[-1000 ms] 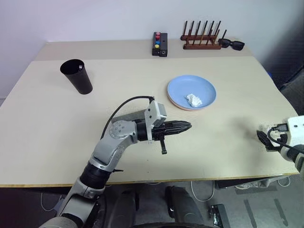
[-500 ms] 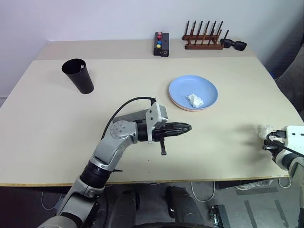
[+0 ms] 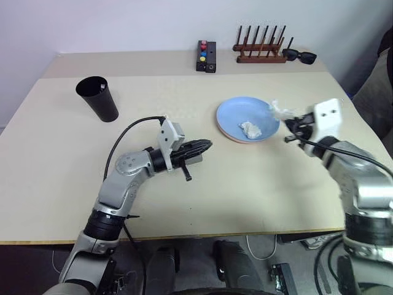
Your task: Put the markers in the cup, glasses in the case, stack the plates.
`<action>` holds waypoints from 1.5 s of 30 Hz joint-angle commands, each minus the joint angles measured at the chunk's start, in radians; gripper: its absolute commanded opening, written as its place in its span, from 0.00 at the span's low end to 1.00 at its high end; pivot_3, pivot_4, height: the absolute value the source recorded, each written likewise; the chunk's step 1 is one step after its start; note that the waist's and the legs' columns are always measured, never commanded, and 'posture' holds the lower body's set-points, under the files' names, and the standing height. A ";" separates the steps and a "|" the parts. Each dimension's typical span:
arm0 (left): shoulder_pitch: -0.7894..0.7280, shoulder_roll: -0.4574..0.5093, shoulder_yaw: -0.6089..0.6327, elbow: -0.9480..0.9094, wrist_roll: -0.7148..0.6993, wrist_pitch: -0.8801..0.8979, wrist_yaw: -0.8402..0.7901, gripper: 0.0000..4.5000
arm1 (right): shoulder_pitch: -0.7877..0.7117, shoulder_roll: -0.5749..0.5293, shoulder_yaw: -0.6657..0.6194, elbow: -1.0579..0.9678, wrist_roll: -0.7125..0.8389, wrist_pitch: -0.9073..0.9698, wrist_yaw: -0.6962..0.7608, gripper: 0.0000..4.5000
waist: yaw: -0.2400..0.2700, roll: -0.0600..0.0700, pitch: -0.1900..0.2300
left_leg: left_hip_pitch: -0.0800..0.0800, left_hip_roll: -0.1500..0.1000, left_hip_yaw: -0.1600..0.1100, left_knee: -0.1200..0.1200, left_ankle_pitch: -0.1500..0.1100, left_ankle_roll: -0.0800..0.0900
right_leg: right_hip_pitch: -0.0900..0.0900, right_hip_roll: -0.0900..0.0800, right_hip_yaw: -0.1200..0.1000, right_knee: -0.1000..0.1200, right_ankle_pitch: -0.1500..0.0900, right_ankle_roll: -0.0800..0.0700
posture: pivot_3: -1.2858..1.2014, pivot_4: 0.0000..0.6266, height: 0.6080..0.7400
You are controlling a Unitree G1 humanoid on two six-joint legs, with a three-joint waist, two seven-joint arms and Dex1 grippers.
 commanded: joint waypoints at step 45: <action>0.496 0.298 0.550 -0.160 -0.054 0.005 0.124 0.02 | 0.332 -0.292 -0.262 -0.037 0.238 -0.288 0.483 0.66 | 0.020 -0.001 0.001 | 0.001 0.003 0.003 0.000 0.000 0.000 | -0.001 -0.001 0.000 0.000 -0.002 -0.004 | 0.52 0.24 0.96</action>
